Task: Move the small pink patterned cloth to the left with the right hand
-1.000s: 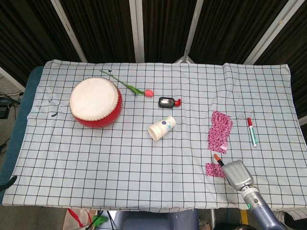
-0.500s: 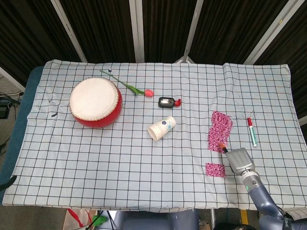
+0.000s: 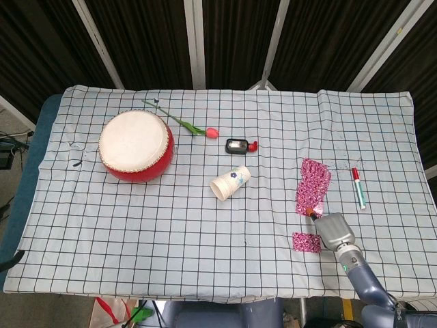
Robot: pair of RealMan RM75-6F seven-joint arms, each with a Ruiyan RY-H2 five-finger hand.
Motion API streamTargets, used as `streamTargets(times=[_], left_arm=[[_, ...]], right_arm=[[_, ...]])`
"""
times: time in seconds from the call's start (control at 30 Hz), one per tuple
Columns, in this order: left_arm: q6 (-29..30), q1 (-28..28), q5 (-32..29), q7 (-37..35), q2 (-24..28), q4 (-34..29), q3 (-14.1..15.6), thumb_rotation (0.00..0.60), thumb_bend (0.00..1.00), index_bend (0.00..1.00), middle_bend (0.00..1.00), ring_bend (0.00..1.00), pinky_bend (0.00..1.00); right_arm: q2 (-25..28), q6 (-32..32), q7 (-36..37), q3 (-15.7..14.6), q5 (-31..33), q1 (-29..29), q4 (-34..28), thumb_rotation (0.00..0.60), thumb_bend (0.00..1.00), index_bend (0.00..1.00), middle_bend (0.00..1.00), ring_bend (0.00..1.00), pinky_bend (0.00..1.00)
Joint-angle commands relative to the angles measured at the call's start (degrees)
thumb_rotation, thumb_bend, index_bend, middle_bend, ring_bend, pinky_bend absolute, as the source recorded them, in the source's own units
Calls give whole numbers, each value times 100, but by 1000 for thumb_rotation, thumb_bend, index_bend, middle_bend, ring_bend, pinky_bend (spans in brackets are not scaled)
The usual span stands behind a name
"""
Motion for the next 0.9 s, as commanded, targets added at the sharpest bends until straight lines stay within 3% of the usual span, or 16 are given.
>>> streamTargets(times=[0.03,0.9], left_arm=[[-6,-3,-6,-1,1,1,-2,600,247,148,28,0,20],[-27,-26,-12,23,-14,4,-6,600,247,149,28,0,20]], right_arm=[[-26,-1,-26,-19,37,24,17,600,698,101,848,818,618],[-268,180,-354,-138,-21,290,-397,600,699,102,848,818,618]])
